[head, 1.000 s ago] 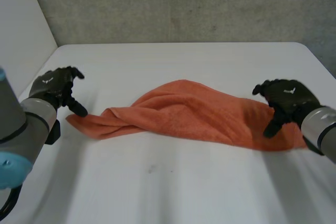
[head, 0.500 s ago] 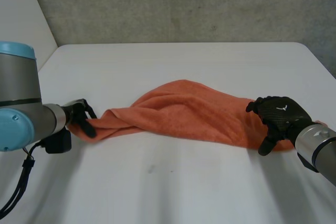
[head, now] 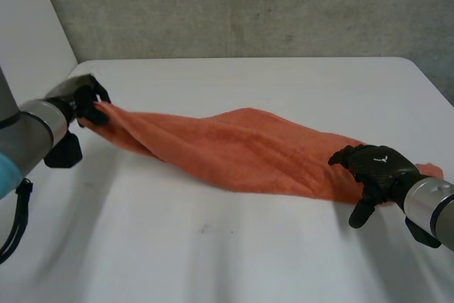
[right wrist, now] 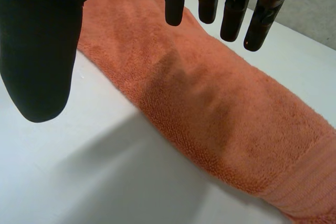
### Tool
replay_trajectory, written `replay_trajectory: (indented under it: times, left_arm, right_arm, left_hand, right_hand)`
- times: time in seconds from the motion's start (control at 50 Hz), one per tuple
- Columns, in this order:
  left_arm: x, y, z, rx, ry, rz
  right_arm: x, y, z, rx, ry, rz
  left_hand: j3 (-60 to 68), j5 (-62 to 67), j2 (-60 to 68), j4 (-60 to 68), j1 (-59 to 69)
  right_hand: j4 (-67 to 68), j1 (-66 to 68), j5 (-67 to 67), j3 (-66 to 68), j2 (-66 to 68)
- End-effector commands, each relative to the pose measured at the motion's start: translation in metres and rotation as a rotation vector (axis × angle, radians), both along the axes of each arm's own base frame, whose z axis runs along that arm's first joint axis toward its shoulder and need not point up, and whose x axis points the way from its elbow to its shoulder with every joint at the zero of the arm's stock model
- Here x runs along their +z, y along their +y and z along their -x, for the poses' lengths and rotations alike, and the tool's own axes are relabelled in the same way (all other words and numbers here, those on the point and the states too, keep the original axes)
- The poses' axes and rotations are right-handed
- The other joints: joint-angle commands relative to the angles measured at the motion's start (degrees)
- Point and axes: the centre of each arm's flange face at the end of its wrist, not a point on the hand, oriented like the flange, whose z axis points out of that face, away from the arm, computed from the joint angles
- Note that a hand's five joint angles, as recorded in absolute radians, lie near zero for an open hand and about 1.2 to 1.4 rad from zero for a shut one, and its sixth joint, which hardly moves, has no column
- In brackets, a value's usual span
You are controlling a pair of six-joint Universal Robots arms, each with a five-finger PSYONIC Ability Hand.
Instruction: Fold the laundry
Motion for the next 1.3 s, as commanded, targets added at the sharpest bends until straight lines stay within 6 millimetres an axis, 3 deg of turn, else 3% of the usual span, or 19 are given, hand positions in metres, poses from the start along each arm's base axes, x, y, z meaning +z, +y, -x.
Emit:
replay_trajectory:
  times: [0.02,0.32,0.62,0.96,1.0,1.02,1.04,1.18,1.22,1.24,1.26,1.28,1.3]
  left_arm:
    - [0.027,0.009,-0.001,-0.030,-0.071,0.128]
    - [0.067,0.031,0.000,-0.051,-0.086,0.272]
    - [0.067,0.029,-0.003,-0.040,-0.086,0.273]
    - [0.068,0.027,-0.005,-0.034,-0.086,0.274]
    - [0.068,0.027,-0.005,-0.034,-0.086,0.274]
    - [0.067,0.027,-0.005,-0.034,-0.087,0.272]
    - [0.067,0.027,-0.005,-0.034,-0.087,0.272]
    - [0.067,0.027,-0.005,-0.033,-0.088,0.268]
    - [0.067,0.028,-0.005,-0.033,-0.088,0.266]
    - [0.067,0.028,-0.007,-0.028,-0.088,0.266]
    - [0.067,0.028,-0.007,-0.028,-0.089,0.266]
    - [0.070,0.030,-0.008,-0.026,-0.089,0.275]
    - [0.075,0.033,-0.009,-0.022,-0.086,0.288]
  right_arm:
    - [-0.010,-0.019,0.008,-0.017,-0.023,0.087]
    - [-0.046,-0.037,0.009,0.026,0.083,0.066]
    - [-0.048,-0.043,0.012,0.021,0.089,0.071]
    - [-0.056,-0.048,0.012,0.017,0.096,0.055]
    - [-0.055,-0.051,0.013,0.008,0.099,0.070]
    - [-0.055,-0.051,0.013,0.008,0.099,0.070]
    - [-0.053,-0.054,0.014,0.000,0.102,0.087]
    - [-0.037,-0.068,0.026,-0.064,0.104,0.173]
    - [0.000,-0.067,0.026,-0.078,0.090,0.281]
    - [0.000,-0.067,0.026,-0.078,0.090,0.282]
    - [0.018,-0.064,0.026,-0.077,0.083,0.328]
    - [0.018,-0.064,0.026,-0.077,0.083,0.328]
    - [0.031,-0.061,0.025,-0.076,0.080,0.365]
  left_hand:
    - [10.41,11.01,10.31,10.35,12.65]
    - [10.41,11.01,10.31,10.35,12.65]
    - [10.41,11.01,10.31,10.35,12.65]
    - [10.41,11.01,10.31,10.35,12.65]
    - [10.41,11.01,10.31,10.35,12.65]
    - [10.41,11.01,10.31,10.35,12.65]
    - [10.41,11.01,10.31,10.35,12.65]
    - [10.41,11.01,10.31,10.35,12.65]
    - [10.41,11.01,10.31,10.35,12.65]
    - [10.41,11.01,10.31,10.35,12.65]
    - [10.41,11.01,10.31,10.35,12.65]
    - [10.41,11.01,10.31,10.35,12.65]
    - [10.41,11.01,10.31,10.35,12.65]
  right_hand:
    - [2.65,4.19,1.94,3.60,3.32]
    - [14.78,16.32,14.07,15.73,15.45]
    - [35.13,36.66,34.41,36.07,35.79]
    - [32.28,33.81,31.57,33.23,32.95]
    - [46.81,48.34,46.10,47.76,47.47]
    - [46.91,48.45,46.20,47.86,47.58]
    - [66.34,67.87,65.63,67.29,67.00]
    - [66.54,68.07,65.83,67.48,67.20]
    - [66.54,68.07,65.83,67.48,67.20]
    - [66.54,68.07,65.83,67.48,67.20]
    - [66.54,68.07,65.83,67.48,67.20]
    - [66.54,68.07,65.83,67.48,67.20]
    - [66.54,68.07,65.83,67.48,67.20]
